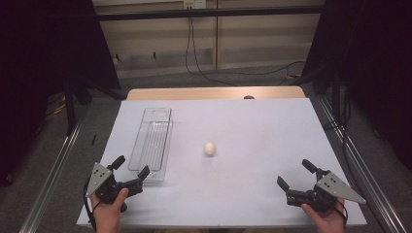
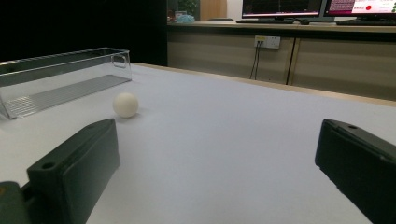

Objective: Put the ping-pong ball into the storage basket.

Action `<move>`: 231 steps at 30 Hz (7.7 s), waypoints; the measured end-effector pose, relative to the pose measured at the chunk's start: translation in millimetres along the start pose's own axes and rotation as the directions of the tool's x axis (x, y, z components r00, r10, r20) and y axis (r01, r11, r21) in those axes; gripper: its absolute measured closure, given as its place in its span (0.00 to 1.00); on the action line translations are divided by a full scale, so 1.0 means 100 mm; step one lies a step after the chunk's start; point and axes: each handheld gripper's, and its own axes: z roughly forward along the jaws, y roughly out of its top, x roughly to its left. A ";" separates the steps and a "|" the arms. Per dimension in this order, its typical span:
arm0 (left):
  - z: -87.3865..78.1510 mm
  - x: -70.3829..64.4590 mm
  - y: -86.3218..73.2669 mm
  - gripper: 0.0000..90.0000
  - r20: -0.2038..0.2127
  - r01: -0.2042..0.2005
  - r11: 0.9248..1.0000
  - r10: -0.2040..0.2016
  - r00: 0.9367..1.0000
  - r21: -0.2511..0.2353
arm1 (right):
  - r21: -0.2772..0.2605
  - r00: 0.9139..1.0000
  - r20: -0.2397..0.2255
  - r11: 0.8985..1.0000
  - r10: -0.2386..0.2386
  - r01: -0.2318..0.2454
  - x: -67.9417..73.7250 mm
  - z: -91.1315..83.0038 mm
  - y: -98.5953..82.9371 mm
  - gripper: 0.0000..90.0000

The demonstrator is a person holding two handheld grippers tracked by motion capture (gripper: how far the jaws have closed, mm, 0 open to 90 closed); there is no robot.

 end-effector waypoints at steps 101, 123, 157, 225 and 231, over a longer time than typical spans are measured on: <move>0.79 -0.96 0.14 0.02 0.177 -0.049 0.992 0.028 0.984 0.119 | -0.016 0.998 -0.053 1.000 -0.025 0.024 0.00 -0.01 0.05 0.01; 0.93 -1.04 0.11 0.02 0.175 -0.048 0.988 0.022 0.984 0.145 | -0.011 0.998 -0.057 1.000 -0.019 0.019 0.00 -0.01 0.06 0.01; 1.16 -1.10 0.03 0.02 0.148 -0.053 0.981 0.025 0.989 0.186 | -0.020 0.998 -0.056 0.999 -0.029 0.028 0.00 -0.01 0.06 0.01; 1.66 -1.23 0.00 0.03 0.100 -0.069 0.946 0.040 0.994 0.317 | -0.013 0.997 -0.075 0.999 -0.035 0.034 0.01 0.00 0.07 0.01; 1.69 -1.23 0.00 0.03 0.100 -0.085 0.940 0.055 0.993 0.330 | -0.017 0.996 -0.078 0.999 -0.036 0.034 0.00 0.00 0.07 0.01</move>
